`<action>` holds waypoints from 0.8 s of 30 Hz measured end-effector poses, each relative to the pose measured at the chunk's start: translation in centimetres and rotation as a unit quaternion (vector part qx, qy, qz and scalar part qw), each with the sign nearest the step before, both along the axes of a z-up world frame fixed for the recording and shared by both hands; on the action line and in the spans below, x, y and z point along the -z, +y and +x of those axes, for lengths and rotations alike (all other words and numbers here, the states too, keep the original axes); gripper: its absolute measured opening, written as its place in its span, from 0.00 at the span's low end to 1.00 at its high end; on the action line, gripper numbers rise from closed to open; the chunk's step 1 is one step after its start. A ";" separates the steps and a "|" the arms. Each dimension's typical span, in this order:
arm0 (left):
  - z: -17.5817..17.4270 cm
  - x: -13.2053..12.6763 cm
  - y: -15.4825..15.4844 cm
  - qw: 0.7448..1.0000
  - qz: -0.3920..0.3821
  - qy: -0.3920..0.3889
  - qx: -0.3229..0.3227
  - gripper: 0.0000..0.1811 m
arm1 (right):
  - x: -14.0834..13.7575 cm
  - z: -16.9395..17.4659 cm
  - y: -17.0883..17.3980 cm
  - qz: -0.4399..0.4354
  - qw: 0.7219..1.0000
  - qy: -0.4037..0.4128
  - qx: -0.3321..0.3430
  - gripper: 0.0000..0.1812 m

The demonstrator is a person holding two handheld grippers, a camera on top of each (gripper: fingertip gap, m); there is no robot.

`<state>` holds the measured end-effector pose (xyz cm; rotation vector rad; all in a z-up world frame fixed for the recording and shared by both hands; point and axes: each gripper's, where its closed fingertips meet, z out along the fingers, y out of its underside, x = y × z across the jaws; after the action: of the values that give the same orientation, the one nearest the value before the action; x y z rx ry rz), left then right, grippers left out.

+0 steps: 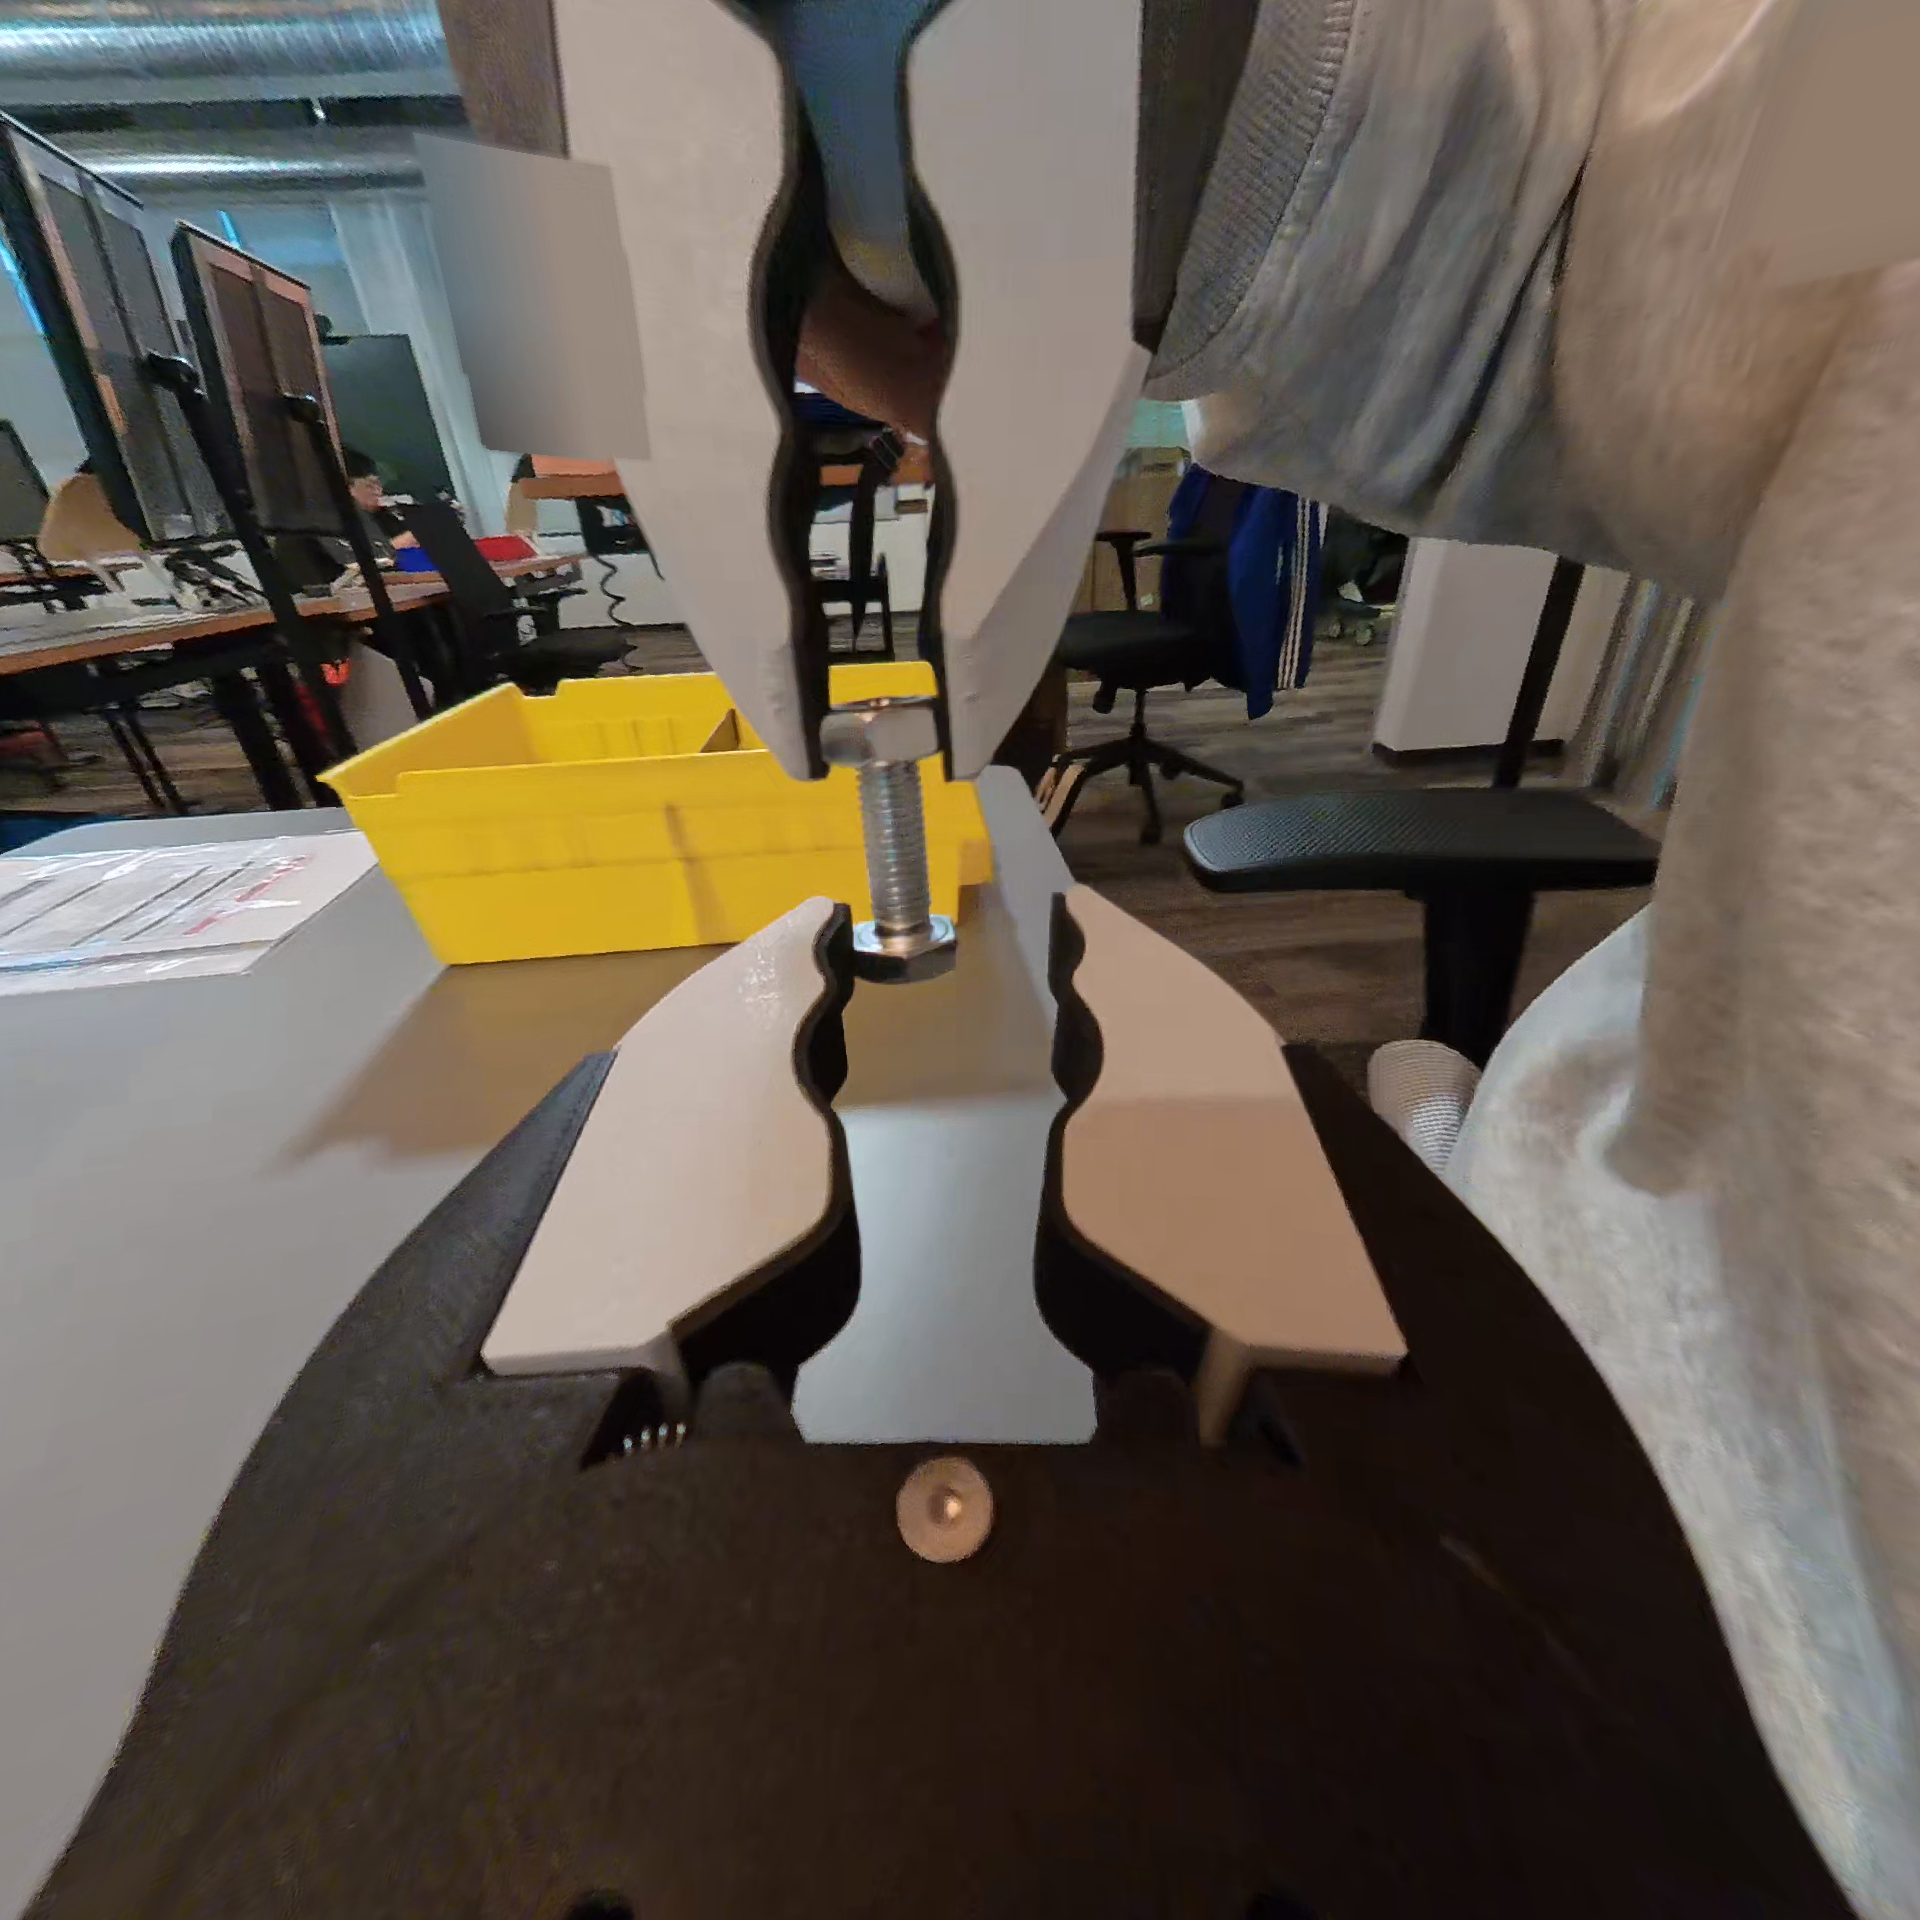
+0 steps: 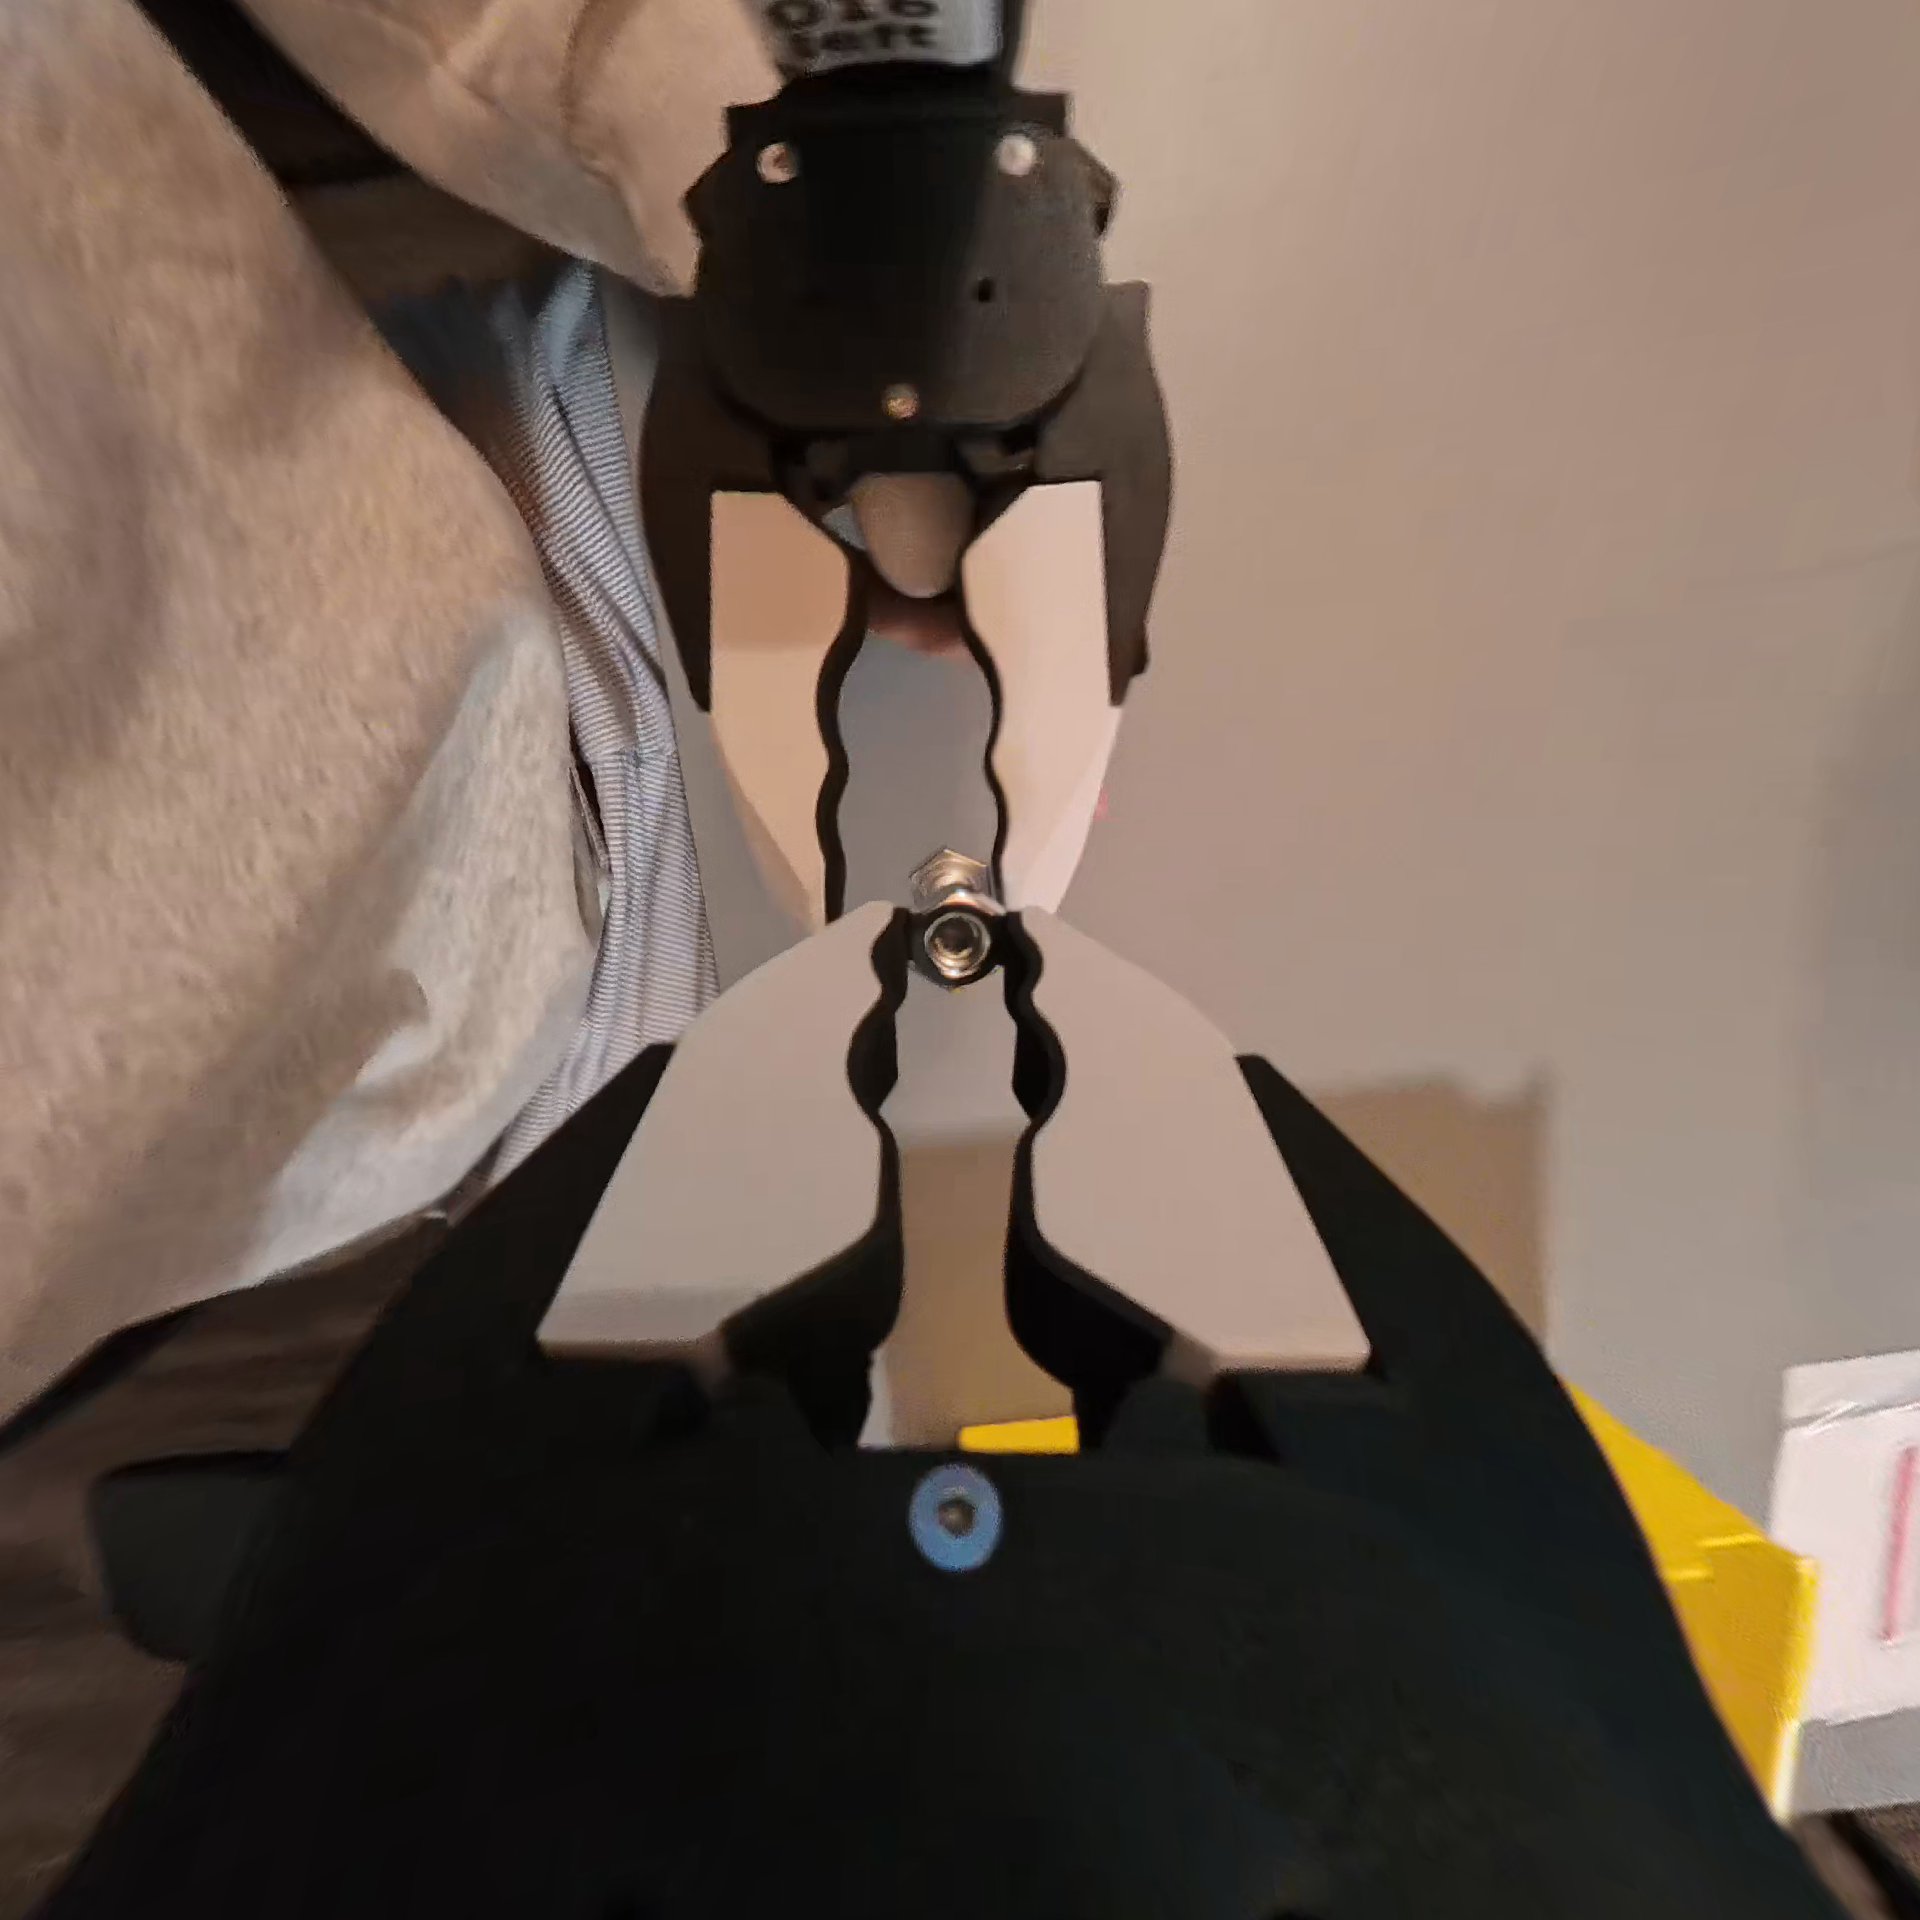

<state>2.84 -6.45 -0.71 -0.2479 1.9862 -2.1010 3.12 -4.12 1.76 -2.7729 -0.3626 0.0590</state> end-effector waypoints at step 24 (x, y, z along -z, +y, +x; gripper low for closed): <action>-0.9 0.0 -0.2 0.993 -0.025 0.086 0.076 0.10 | 0.4 -1.5 -0.4 0.002 0.985 -0.029 -0.169 0.10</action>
<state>1.95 -6.63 -0.68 -0.3058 2.1111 -2.2963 1.60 -4.53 1.37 -2.6835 -0.8426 0.0601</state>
